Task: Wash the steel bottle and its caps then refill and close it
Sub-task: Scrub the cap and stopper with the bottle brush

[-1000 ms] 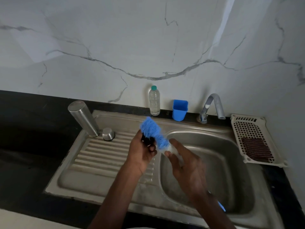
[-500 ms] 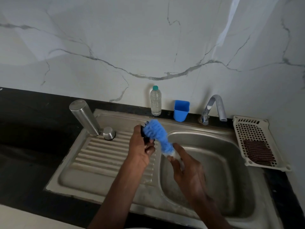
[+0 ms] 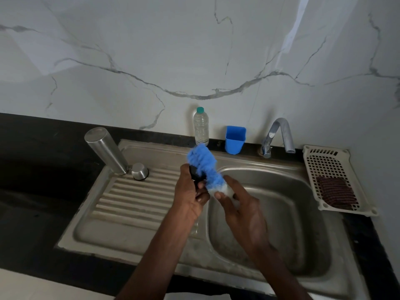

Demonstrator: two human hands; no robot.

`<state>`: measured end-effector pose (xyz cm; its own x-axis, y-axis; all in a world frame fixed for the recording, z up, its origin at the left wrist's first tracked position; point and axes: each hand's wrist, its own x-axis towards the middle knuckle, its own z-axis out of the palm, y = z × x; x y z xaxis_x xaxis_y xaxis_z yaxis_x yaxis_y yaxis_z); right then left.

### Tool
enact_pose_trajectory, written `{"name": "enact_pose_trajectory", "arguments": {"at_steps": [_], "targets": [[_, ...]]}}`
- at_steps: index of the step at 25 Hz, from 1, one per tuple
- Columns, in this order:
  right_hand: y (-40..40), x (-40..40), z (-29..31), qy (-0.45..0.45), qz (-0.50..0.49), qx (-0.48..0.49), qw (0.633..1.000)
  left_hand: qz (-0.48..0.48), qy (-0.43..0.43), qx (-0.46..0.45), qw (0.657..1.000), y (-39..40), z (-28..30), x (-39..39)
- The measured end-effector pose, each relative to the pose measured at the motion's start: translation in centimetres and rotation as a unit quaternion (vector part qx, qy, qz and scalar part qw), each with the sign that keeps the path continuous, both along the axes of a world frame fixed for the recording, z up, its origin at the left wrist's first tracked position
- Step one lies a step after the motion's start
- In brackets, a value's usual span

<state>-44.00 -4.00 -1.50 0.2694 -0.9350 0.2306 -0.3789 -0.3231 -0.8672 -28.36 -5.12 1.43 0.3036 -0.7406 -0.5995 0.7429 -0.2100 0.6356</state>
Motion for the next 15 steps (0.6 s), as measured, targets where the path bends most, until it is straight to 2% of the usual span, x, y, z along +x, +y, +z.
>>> {"name": "enact_pose_trajectory", "arguments": {"at_steps": [3, 5, 9, 12, 15], "targets": [[0.4, -0.7, -0.2, 0.037, 0.004, -0.109, 0.993, 0.006, 0.051, -0.01, 0.999, 0.0, 0.3, 0.6], [0.3, -1.1, -1.2, 0.034, -0.015, -0.118, 0.992, -0.014, 0.089, -0.005, 0.996, 0.1, 0.3, 0.9], [-0.9, -0.8, -0.7, 0.093, -0.028, -0.181, 0.979, -0.028, 0.033, 0.017, 0.999, 0.1, 0.3, 1.0], [-0.8, -1.9, -1.4, 0.063, -0.026, -0.153, 0.986, -0.055, 0.03, 0.024, 0.998, 0.3, 0.7, 1.7], [-1.2, -1.7, -1.4, 0.101, -0.013, -0.177, 0.979, -0.065, 0.02, 0.037, 0.997, 0.7, 0.3, 1.5]]}}
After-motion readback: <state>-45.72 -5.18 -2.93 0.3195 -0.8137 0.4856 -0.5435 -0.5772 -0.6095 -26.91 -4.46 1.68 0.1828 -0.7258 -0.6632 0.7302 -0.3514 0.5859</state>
